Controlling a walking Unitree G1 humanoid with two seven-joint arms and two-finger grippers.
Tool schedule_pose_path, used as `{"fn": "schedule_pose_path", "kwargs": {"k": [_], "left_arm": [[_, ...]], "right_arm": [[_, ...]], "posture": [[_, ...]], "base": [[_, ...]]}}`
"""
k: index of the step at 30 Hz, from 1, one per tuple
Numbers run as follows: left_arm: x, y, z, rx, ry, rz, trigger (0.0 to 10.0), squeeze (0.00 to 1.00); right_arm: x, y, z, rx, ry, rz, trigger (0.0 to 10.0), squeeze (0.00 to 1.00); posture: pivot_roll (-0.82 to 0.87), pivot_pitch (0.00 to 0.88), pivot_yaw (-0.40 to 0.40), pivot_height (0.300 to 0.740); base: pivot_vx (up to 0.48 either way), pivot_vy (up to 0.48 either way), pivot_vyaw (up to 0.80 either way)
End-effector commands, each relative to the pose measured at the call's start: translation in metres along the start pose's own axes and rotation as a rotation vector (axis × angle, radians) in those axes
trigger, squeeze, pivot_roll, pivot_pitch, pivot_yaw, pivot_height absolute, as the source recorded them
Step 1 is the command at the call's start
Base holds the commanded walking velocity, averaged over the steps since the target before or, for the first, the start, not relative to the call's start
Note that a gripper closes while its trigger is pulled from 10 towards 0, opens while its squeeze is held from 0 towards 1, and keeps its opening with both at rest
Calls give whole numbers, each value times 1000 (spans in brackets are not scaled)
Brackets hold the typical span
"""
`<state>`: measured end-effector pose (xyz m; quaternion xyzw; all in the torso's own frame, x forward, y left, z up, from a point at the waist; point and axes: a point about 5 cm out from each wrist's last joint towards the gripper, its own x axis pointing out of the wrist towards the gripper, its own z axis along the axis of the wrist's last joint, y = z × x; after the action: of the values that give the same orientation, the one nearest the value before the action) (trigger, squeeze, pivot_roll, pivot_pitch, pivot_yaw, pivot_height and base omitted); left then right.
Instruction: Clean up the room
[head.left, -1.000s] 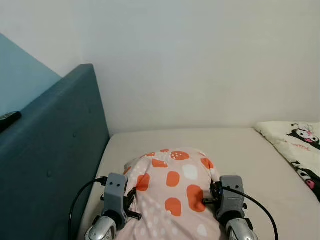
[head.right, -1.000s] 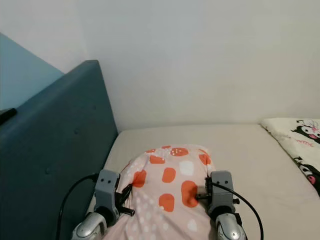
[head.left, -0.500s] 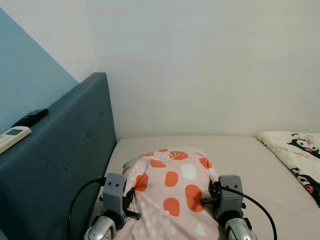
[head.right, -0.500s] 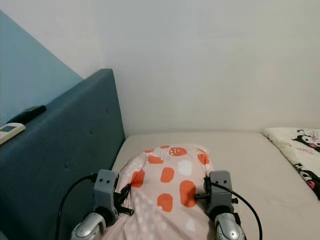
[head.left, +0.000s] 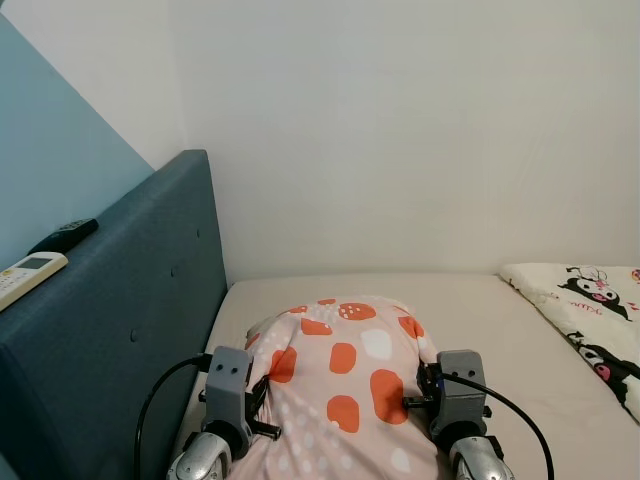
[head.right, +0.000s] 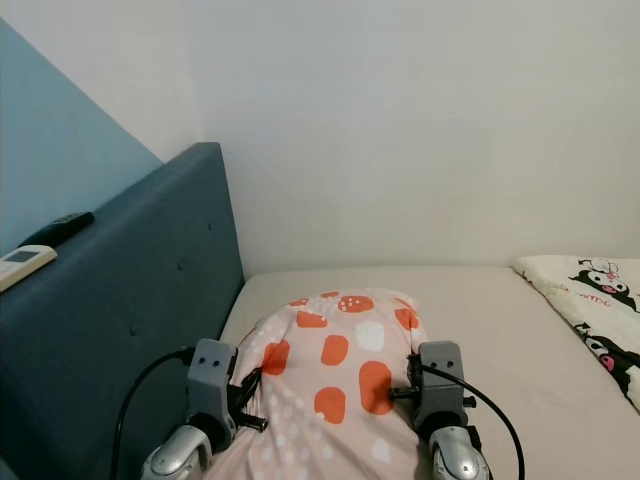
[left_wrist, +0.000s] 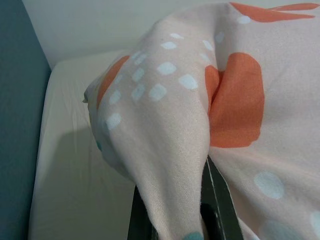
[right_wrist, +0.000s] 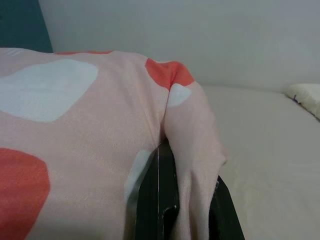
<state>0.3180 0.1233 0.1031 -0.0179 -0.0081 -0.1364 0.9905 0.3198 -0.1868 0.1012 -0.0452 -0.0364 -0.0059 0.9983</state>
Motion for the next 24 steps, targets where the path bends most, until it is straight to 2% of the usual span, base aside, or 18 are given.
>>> {"fn": "schedule_pose_path", "kwargs": {"k": [1,16,24], "left_arm": [[-1,8,5,7,-33,39,10000,0],[0,8,8,5,-44,28,10000,0],[1,5,9,0,-58,12,10000,0]], "right_arm": [[0,0,3,5,-24,0,10000,0],[1,1,4,4,-25,1,10000,0],[1,0,4,4,-26,-1,10000,0]], "posture": [[-2,109,14,740],[-2,109,15,740],[-3,109,15,740]], "base": [[0,0,0],[0,0,0],[327,0,0]]}}
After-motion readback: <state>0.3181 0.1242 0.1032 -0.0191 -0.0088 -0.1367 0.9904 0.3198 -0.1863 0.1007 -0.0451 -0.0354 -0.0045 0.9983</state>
